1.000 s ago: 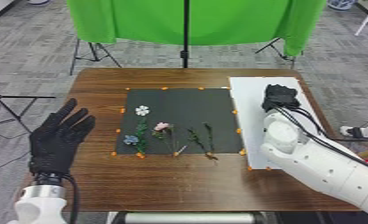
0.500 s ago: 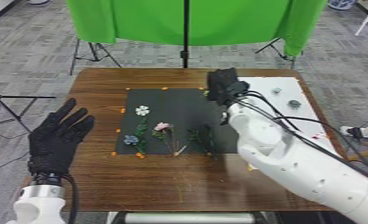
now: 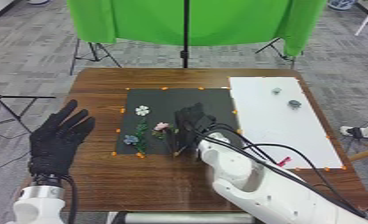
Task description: Arrange flowers
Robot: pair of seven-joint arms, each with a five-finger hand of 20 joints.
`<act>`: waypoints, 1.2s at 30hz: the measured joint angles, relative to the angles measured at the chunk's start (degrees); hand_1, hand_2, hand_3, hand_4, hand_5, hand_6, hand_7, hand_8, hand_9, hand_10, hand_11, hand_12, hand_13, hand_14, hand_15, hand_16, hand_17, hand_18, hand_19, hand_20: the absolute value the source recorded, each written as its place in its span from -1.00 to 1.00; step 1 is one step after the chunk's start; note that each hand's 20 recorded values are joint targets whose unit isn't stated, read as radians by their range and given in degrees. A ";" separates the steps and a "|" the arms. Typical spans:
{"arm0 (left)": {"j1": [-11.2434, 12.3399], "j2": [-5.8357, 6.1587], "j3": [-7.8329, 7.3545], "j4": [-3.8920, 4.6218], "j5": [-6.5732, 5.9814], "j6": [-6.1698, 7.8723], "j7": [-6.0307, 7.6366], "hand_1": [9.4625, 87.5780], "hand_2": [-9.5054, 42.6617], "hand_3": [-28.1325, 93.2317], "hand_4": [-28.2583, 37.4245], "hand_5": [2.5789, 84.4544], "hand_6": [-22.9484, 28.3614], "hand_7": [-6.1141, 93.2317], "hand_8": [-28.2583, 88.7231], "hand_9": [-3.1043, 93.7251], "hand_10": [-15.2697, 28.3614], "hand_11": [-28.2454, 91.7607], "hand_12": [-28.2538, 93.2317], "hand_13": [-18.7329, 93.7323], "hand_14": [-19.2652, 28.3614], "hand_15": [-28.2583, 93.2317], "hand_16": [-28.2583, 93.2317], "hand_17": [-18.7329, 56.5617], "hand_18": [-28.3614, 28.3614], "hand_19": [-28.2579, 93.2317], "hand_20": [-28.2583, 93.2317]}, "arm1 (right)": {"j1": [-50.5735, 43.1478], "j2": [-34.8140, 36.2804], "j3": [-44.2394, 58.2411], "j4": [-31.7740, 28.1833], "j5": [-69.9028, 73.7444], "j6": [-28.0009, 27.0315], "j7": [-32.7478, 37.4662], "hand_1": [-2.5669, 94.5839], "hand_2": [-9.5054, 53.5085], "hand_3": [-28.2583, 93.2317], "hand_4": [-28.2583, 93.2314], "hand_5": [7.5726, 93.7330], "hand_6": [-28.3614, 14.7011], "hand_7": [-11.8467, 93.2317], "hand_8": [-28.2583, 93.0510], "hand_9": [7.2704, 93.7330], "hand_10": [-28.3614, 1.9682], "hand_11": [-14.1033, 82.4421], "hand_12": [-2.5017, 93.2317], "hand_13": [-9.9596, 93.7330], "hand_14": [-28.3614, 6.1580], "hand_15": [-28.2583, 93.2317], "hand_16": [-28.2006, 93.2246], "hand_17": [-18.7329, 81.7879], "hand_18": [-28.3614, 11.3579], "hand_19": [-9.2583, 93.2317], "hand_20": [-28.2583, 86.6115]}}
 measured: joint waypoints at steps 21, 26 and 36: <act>0.28 0.25 0.24 -0.11 -0.17 0.09 0.53 -0.63 -0.39 0.78 -0.86 -0.09 0.34 -0.63 -0.67 -0.20 0.67 -0.08 -0.35 -0.18 1.00 0.36 -0.70 -0.73 0.91 0.41 -0.28 | -5.16 3.88 14.64 -9.92 12.35 -3.99 -0.21 -0.28 -1.00 0.79 -1.00 0.12 0.33 -0.49 -0.75 0.23 -0.12 -0.13 -0.66 0.15 -0.17 0.71 -0.36 -0.34 -0.72 0.83 0.54; 0.23 0.74 1.15 -0.11 -0.29 0.11 1.35 -0.63 -0.39 0.78 -0.87 -0.10 0.32 -0.63 -0.67 -0.20 0.67 -0.08 -0.35 -0.18 1.00 0.36 -0.70 -0.73 0.92 0.41 -0.28 | 3.09 9.36 5.97 -2.57 17.93 7.61 11.34 -0.29 -1.00 0.80 -1.00 0.01 0.30 -0.47 -0.76 0.07 -0.24 -0.24 -0.66 0.03 -0.27 0.67 -0.40 -0.35 -0.71 0.82 0.52; 0.27 1.49 1.86 -0.20 -0.92 0.60 2.53 -0.63 -0.39 0.79 -0.87 -0.12 0.30 -0.62 -0.67 -0.20 0.67 -0.08 -0.35 -0.18 1.00 0.36 -0.70 -0.73 0.92 0.41 -0.28 | 13.91 18.88 6.06 13.11 23.26 2.11 20.25 -0.32 -1.00 0.81 -1.00 -0.17 0.34 -0.49 -0.75 -0.18 -0.37 -0.37 -0.67 -0.14 -0.41 0.64 -0.46 -0.38 -0.69 0.81 0.50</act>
